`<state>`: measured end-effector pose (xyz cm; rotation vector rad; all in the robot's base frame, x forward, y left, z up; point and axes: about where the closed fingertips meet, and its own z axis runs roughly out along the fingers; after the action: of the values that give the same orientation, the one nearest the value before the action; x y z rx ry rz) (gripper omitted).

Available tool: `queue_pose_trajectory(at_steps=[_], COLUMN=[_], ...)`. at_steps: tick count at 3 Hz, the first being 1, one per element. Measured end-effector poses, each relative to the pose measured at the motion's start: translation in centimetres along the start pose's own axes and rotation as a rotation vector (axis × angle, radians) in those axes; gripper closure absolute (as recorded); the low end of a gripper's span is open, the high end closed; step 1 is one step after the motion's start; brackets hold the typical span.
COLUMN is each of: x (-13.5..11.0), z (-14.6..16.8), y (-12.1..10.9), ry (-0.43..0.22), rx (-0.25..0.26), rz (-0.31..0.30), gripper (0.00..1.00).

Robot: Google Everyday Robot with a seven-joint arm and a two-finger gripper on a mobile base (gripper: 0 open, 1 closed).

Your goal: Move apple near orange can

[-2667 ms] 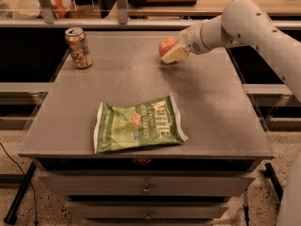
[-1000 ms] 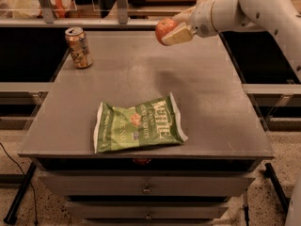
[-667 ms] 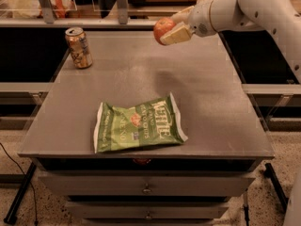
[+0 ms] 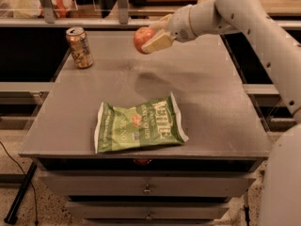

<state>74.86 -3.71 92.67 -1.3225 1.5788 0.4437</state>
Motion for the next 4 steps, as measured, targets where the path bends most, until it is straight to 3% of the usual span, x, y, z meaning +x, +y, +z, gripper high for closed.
queue_pose_trajectory(at_steps=[1, 2, 4], x=[-1.9, -3.8, -5.5], z=[3.9, 7.0, 11.2], y=[2.9, 5.6, 8.4], ry=[-0.036, -0.055, -0.081], rx=[-0.098, -0.147, -0.200], rz=[-0.030, -0.070, -0.103], gripper=[1.00, 1.00, 1.00])
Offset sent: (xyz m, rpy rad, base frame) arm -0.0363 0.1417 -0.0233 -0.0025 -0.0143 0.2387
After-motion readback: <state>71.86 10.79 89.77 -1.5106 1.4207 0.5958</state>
